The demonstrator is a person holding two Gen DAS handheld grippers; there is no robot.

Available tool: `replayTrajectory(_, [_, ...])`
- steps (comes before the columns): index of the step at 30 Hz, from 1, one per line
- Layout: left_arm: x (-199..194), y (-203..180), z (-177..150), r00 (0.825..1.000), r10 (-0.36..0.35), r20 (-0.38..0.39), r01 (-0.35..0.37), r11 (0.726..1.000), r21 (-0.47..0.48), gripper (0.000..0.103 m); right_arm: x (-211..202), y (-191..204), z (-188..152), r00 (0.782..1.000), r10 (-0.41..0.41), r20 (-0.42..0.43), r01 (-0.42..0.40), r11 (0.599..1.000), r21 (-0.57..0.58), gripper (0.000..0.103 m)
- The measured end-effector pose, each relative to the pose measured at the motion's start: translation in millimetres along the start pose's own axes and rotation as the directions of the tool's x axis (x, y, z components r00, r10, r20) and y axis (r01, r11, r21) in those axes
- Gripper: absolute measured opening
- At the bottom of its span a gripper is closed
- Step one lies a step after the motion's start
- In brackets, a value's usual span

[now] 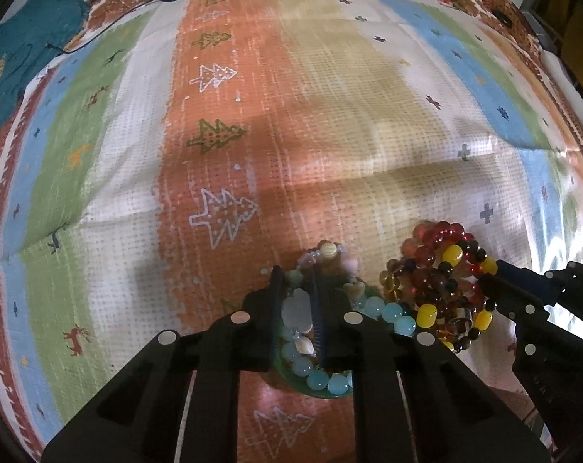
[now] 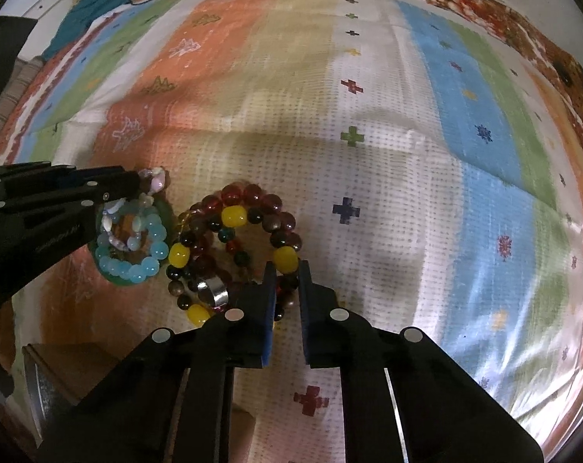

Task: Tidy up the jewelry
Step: 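Grasp the yellow-black bead bracelet with the right tool while the left grasps the white pearl bracelet, then lift both held bracelets and carry them over the silver tin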

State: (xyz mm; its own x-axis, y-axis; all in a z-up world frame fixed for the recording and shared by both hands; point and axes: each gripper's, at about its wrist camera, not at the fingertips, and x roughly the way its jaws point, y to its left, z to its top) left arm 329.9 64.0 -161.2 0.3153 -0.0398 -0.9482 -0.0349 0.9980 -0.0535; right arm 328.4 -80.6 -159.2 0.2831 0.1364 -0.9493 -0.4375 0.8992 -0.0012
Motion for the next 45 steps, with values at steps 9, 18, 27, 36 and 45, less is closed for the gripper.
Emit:
replayTrajectory(9, [-16,10,2,0.999,0.011,0.032,-0.010,0.999,-0.031,0.012,-18,-1,-1,0.999,0.031,0.045,-0.031,1.000,0.000,0.011])
replayTrajectory(18, [-45,-2,-4,0.997,0.013,0.072,-0.011,1.000,-0.018,0.012,-54,8,-1,0.992,0.048,0.118,-0.046,0.999,-0.024,0.011])
replayTrajectory(27, [-73,-5,-16,0.994,0.022,0.107,-0.019,0.999,-0.026,0.011,-70,13,-4,0.987,0.033,0.157,-0.028,0.999,-0.037,0.011])
replayTrajectory(36, [-99,-4,-26,0.989,0.013,0.144,-0.006,0.999,-0.050,0.011,-92,16,-14,0.976,0.031,0.214,-0.022,0.999,-0.043,0.011])
replayTrajectory(45, [-133,-9,-42,0.979,-0.018,0.204,0.028,0.999,-0.046,0.011,-114,14,-25,0.965,0.025,0.261,-0.019,0.999,-0.025,0.011])
